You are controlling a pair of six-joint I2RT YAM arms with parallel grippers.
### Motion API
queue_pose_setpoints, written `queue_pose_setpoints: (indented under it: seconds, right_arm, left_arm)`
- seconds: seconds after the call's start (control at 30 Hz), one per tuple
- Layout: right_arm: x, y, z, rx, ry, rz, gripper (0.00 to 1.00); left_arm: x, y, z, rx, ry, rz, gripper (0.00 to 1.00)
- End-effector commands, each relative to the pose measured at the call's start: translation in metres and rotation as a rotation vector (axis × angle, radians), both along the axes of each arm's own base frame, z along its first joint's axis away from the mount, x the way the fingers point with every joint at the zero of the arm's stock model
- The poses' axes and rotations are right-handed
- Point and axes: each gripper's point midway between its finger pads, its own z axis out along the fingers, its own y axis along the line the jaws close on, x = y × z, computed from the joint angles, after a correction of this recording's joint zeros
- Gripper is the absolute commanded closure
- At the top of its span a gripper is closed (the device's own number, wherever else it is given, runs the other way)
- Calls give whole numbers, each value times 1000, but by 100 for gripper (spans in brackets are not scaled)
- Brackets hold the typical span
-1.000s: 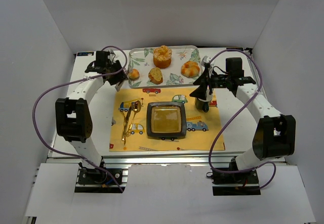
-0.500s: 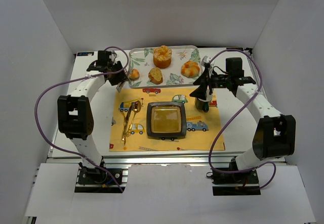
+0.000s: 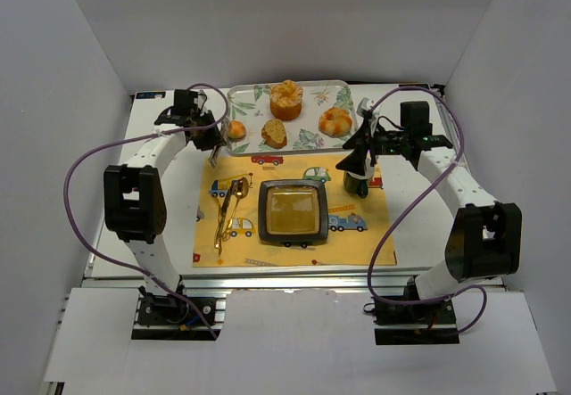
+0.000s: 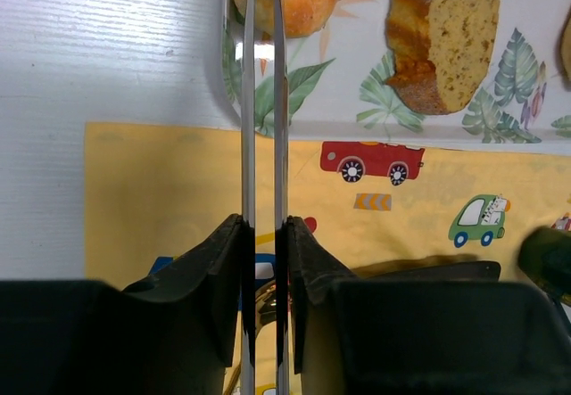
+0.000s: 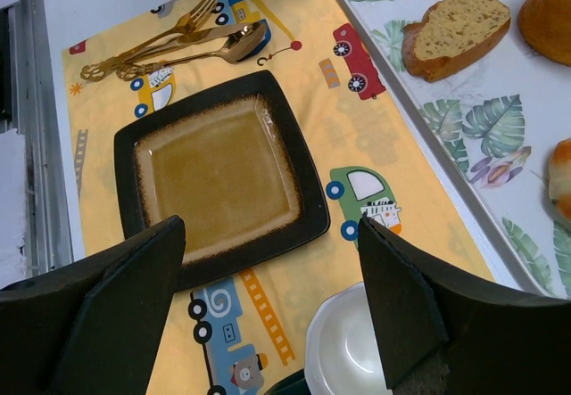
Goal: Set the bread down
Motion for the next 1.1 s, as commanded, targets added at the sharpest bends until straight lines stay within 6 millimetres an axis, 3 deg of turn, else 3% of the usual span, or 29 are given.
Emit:
queue_pose_setpoints:
  seconds: [0.0, 0.13, 0.33, 0.37, 0.47, 0.6, 0.67, 0.73, 0.77, 0.83, 0.87, 0.97, 1.07]
  right_arm:
    - [-1, -2, 22, 26, -62, 8, 18]
    - [-1, -3, 23, 27, -64, 4, 18]
    - [-2, -5, 24, 28, -70, 1, 18]
    - [-2, -5, 25, 27, -73, 0, 18]
    - [-1, -7, 27, 25, -87, -5, 17]
    - [2, -11, 30, 18, -102, -20, 17]
    - [5, -13, 31, 17, -108, -28, 17]
    - [7, -15, 32, 15, -110, -33, 17]
    - [8, -16, 31, 15, -108, -35, 17]
    - [9, -16, 31, 14, -107, -36, 17]
    - [10, -16, 30, 14, -105, -35, 17]
    - [12, -15, 30, 19, -93, -33, 17]
    - [14, -14, 34, 26, -93, -28, 17]
  left_arm:
    - [14, -12, 49, -44, -128, -42, 100]
    - [13, -17, 85, -84, -216, -48, 100]
    - [-1, -24, 106, -142, -251, -60, 100]
    - [-6, -26, 116, -153, -273, -65, 100]
    - [-25, -32, 113, -184, -259, -83, 100]
    - [-77, -68, 120, -245, -260, -192, 100]
    - [-110, -90, 102, -255, -192, -260, 100]
    - [-135, -99, 102, -267, -179, -299, 100]
    - [-156, -108, 87, -274, -120, -327, 100]
    - [-178, -112, 87, -286, -109, -357, 100]
    - [-193, -116, 75, -287, -63, -371, 100]
    - [-211, -119, 67, -290, -35, -390, 100]
    - [-225, -126, 44, -253, 29, -419, 93]
